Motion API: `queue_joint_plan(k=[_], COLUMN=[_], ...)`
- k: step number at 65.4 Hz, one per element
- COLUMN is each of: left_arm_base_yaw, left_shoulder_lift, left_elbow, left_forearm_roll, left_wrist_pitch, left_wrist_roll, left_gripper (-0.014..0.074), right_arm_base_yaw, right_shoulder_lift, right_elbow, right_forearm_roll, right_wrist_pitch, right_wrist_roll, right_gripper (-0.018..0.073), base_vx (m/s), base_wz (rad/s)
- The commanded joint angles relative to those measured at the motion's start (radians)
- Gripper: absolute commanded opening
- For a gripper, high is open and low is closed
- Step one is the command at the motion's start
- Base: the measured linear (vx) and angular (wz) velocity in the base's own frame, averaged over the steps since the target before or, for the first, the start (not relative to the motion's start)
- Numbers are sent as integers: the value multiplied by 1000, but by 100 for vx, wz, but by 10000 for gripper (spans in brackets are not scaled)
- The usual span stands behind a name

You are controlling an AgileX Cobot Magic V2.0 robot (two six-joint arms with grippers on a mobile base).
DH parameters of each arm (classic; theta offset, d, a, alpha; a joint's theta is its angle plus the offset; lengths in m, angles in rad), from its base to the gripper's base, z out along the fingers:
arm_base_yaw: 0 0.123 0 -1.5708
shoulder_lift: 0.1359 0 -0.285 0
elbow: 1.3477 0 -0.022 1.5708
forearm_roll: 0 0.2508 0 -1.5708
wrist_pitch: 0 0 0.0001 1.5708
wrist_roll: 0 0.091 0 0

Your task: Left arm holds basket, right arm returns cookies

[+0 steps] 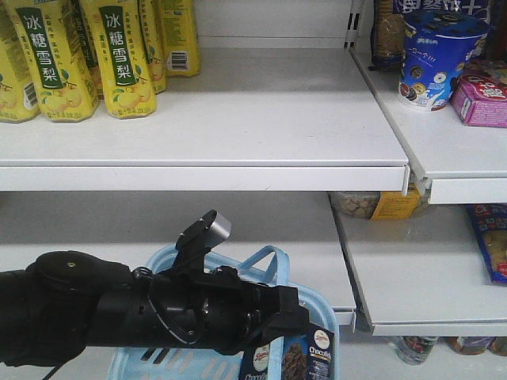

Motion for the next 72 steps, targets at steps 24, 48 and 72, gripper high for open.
queue_joint_plan(k=[24, 48, 72], left_arm_base_yaw=[-4, -4, -4], left_shoulder_lift=[-43, -43, -43], left_elbow=[-29, -29, -29], left_forearm_roll=[-31, -31, -31], left_wrist_pitch=[6, 6, 6], left_wrist_roll=[24, 24, 24], left_gripper=[-6, -6, -6], right_arm_base_yaw=[-4, -4, -4], right_shoulder_lift=[-3, 323, 605], right_elbow=[-61, -362, -376], right_forearm_roll=[43, 88, 249], right_wrist_pitch=[-206, 47, -13], right_wrist_roll=[8, 10, 30], right_gripper=[-9, -9, -8], base_vx=[0, 0, 0], base_wz=[0, 0, 0])
